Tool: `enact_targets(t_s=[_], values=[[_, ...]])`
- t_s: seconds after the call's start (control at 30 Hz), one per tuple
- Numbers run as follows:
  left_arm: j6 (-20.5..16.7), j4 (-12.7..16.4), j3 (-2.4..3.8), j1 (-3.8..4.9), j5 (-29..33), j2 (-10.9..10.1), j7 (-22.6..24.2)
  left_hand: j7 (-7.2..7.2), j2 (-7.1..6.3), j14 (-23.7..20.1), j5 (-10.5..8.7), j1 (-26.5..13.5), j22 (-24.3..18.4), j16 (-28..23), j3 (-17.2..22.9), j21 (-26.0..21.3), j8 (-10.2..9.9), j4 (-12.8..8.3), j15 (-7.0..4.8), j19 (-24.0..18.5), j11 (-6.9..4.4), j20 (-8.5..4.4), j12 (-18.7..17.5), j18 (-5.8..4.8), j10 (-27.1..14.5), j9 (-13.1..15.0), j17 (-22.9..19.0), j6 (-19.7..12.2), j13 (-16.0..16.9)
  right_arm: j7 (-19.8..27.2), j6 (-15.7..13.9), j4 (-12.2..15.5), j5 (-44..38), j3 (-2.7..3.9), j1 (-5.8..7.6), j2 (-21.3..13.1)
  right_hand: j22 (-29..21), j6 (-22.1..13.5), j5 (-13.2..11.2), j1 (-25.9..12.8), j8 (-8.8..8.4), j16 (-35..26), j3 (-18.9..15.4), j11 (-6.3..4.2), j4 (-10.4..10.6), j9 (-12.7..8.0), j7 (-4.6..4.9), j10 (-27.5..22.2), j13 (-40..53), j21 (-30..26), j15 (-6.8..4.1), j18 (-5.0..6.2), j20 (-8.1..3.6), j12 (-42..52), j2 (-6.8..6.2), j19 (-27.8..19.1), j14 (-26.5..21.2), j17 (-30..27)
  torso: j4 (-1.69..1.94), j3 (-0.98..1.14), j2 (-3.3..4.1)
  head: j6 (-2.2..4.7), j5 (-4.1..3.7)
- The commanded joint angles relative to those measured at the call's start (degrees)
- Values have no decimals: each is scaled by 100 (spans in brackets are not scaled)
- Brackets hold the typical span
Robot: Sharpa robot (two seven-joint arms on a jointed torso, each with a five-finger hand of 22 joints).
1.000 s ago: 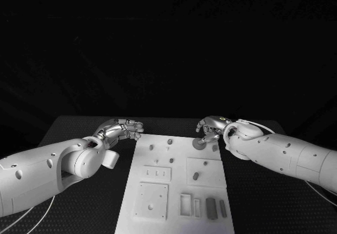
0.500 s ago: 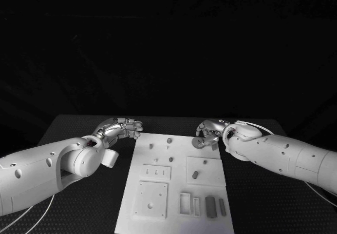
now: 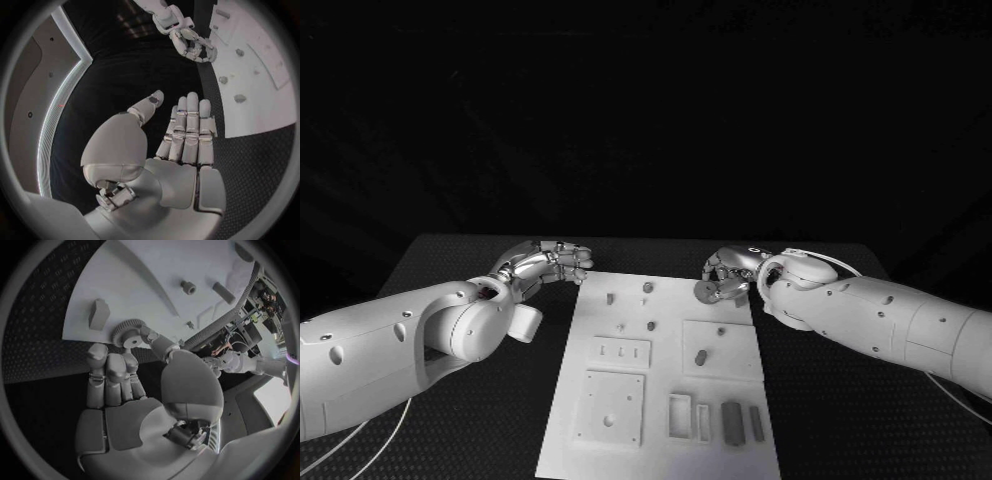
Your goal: Assemble the parts on the task board
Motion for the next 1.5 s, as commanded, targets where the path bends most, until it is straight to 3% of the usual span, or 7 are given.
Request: enact_targets(t_s=[0.03,0.33,0.63,1.0,1.13,1.33,1.5], values=[[90,6,5,6,-19,12,60,10,22,3,-33,-62,86,-39,1,34,-30,-39,33,-43,25,3,-27,92,32,6,7,-26,3,51,193,-7,-43,-8,-24,4,97,335,-14,42,34,-39,134,-37,19,-14,32,-195,-18,30,-31,268,-10,0,54,-28,23,16,2,3,3,-1,-1],[92,2,4,6,-19,11,54,10,26,3,-33,-70,86,-42,2,35,-31,-38,33,-43,25,3,-30,92,32,7,10,-28,3,54,202,-57,-123,-10,-52,29,98,390,74,113,11,-82,562,-42,53,-38,24,-239,-54,70,-36,268,14,-12,116,-56,35,71,1,3,1,-8,-12],[96,19,4,6,-20,1,49,10,29,5,-32,-72,85,-44,5,36,-32,-41,33,-44,25,2,-32,93,33,8,14,-28,4,30,-73,-108,-703,-21,-165,78,99,403,32,59,4,-92,555,-41,13,-43,24,-236,-61,106,-33,268,18,0,-3,-47,52,98,5,2,3,-26,-8],[91,25,4,6,-20,-8,49,10,31,6,-32,-76,85,-48,8,38,-32,-44,33,-45,24,2,-34,93,35,10,17,-28,5,38,-94,-150,-860,-33,-254,86,90,425,-41,50,6,-108,558,-45,23,-43,19,-238,-82,119,-35,268,17,-6,-57,-36,67,112,1,-1,-1,-34,-9],[90,25,4,6,-20,-8,50,10,32,6,-32,-78,85,-49,9,38,-32,-44,33,-46,24,3,-35,93,36,10,19,-27,5,44,-99,-160,-896,-37,-267,87,84,450,119,59,10,-126,599,-50,46,-43,13,-231,-94,125,-40,268,21,-5,-51,-36,76,125,3,0,0,-36,-8],[86,27,4,6,-20,-12,49,10,34,7,-33,-81,85,-50,10,39,-31,-45,33,-46,24,3,-35,93,38,11,21,-27,6,78,-109,-167,-900,-40,-271,65,76,596,30,134,65,-158,808,-89,115,-27,-29,-214,-111,125,-72,268,30,-1,64,-44,90,150,6,-2,-3,-41,-14],[83,29,4,6,-20,-12,45,9,35,8,-32,-83,85,-52,11,40,-31,-45,33,-46,23,3,-36,94,40,12,22,-26,6,84,-247,-125,-984,-40,-271,48,84,863,-246,154,184,-193,1071,-171,140,25,-120,-178,-125,145,-142,268,46,12,311,-65,98,187,3,-3,-3,-38,-10]])
